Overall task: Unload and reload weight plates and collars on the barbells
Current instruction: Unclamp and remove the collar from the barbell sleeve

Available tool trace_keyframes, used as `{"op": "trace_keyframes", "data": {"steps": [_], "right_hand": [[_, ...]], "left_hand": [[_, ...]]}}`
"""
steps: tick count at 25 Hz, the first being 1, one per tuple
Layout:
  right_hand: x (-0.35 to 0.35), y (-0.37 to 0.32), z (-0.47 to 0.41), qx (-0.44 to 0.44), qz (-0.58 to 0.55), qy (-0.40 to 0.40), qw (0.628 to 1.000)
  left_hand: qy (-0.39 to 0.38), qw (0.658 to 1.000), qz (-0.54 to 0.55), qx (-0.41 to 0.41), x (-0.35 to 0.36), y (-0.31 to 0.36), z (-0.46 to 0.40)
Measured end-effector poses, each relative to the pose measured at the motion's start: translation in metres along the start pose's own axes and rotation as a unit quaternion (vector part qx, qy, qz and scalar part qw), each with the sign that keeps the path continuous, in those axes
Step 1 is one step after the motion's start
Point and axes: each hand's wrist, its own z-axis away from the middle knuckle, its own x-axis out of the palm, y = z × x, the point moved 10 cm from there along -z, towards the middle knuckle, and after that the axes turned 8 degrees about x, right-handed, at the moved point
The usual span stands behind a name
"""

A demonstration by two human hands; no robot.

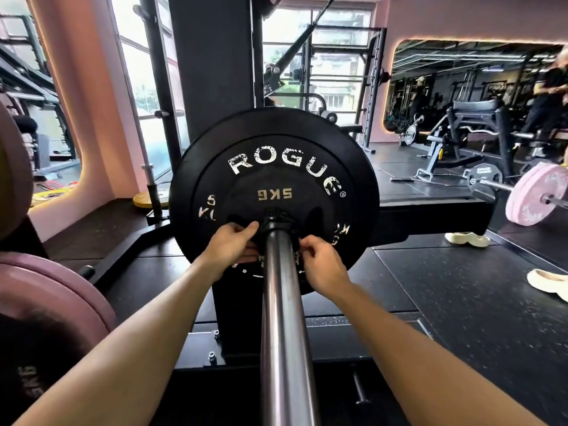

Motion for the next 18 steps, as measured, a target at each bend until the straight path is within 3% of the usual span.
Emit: {"op": "trace_keyframes", "data": {"steps": [5,9,13,18], "right_hand": [[0.013,0.010,0.002,0.011,-0.028,-0.045,0.999],[0.003,0.006,-0.007,0.014,0.068,-0.064,0.995],[-0.030,-0.014,-0.023,0.030,0.064,-0.007,0.998],[-0.028,-0.037,-0.035,0.056,0.070,-0.042,0.995]], "left_hand": [[0.023,1.000,0.009,0.015,-0.005,0.011,-0.001],[0.047,0.999,0.017,-0.006,-0.007,0.013,0.005],[-0.030,0.993,-0.070,-0.085,0.014,0.006,0.008],[-0.048,0.994,-0.023,-0.092,0.038,0.004,0.005]]}}
